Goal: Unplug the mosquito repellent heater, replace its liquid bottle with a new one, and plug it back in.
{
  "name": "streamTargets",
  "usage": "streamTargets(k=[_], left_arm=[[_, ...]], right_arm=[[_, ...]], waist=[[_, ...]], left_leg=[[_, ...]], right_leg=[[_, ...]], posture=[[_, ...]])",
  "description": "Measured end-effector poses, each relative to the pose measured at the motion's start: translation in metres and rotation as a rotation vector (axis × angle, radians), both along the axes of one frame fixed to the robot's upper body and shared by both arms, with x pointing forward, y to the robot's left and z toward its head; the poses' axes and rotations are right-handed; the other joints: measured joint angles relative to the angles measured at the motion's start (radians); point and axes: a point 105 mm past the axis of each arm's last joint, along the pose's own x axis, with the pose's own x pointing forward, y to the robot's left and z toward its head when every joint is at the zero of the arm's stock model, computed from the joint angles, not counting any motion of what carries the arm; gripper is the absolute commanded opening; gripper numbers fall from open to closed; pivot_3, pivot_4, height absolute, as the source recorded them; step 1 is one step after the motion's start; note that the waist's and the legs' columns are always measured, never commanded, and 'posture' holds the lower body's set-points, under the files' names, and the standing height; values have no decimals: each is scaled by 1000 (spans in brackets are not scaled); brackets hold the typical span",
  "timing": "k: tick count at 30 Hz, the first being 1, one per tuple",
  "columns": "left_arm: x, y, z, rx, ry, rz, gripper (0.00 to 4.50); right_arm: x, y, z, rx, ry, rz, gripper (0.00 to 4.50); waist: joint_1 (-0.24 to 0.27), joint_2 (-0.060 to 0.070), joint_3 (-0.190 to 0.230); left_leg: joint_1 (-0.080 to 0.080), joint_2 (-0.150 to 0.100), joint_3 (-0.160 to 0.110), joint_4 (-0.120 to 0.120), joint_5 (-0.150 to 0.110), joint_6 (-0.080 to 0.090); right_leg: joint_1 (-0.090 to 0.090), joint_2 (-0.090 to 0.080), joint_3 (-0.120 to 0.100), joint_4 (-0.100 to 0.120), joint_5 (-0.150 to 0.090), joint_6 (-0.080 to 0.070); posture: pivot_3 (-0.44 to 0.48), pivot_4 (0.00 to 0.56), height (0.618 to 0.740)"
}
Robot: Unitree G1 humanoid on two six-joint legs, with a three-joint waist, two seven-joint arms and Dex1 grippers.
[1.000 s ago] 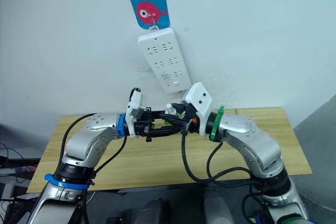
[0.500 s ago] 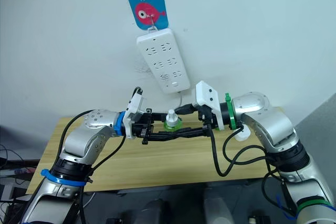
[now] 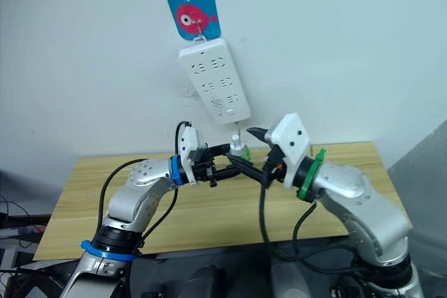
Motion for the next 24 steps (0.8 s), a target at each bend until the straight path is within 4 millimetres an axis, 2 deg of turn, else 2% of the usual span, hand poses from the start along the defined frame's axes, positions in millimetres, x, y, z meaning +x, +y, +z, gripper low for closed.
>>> streamTargets(k=[5, 6, 8, 13, 17, 19, 24], left_arm=[[1, -5, 3, -10, -31, 3, 2301], [0, -7, 3, -12, -34, 2, 2301], [-1, -9, 3, -16, -37, -4, 2301], [-1, -9, 4, -16, -34, 1, 2301], [-3, -9, 4, -13, -26, -10, 2301], [-9, -9, 4, -2, -13, -50, 2301], [-35, -1, 1, 75, 37, -226, 2301]], right_arm=[[12, 10, -11, 7, 15, -78, 3445], [15, 12, -15, 8, 24, -89, 3275], [18, 14, -18, 18, 39, -99, 2858], [18, 14, -17, 29, 33, -87, 1144], [17, 13, -17, 27, 36, -60, 1129], [12, 11, -17, 7, 40, 15, 1129], [-1, 9, -19, -159, 68, 431, 1129]], waist=[[-2, 0, -1], [-2, 0, -1], [-2, 0, -1], [-3, 0, -1], [-3, 0, -1], [-4, 0, -1], [-12, 0, 0]], left_leg=[[0, 0, 0, 0, 0, 0], [0, 0, 0, 0, 0, 0], [0, 0, 0, 0, 0, 0], [0, 0, 0, 0, 0, 0], [0, 0, 0, 0, 0, 0], [0, 0, 0, 0, 0, 0], [3, 0, 3, 0, 0, 0]], right_leg=[[0, 0, 0, 0, 0, 0], [0, 0, 0, 0, 0, 0], [0, 0, 0, 0, 0, 0], [0, 1, 0, 0, 0, 0], [0, 2, 0, -1, 0, 0], [0, 3, 0, -1, 0, 0], [2, 5, 0, -1, 0, 0]], posture=[[-163, 154, 740], [-163, 154, 740], [-153, 153, 740], [-153, 153, 740], [-153, 153, 740], [-138, 154, 740], [-106, 160, 740]])
